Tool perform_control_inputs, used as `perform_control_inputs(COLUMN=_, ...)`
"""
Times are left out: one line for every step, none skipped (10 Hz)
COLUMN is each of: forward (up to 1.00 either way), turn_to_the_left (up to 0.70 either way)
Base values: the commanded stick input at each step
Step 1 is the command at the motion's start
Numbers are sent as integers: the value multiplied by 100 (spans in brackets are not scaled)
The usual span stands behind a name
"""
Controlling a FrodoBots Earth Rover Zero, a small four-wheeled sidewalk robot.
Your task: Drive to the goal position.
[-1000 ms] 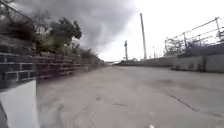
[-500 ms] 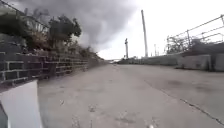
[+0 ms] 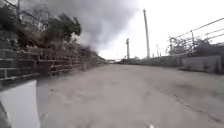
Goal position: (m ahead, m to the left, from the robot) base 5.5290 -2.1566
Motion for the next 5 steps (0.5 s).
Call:
perform_control_inputs(forward=85, turn_to_the_left=0)
perform_control_inputs(forward=85, turn_to_the_left=0)
perform_control_inputs(forward=85, turn_to_the_left=0)
perform_control_inputs(forward=85, turn_to_the_left=0)
perform_control_inputs(forward=85, turn_to_the_left=0)
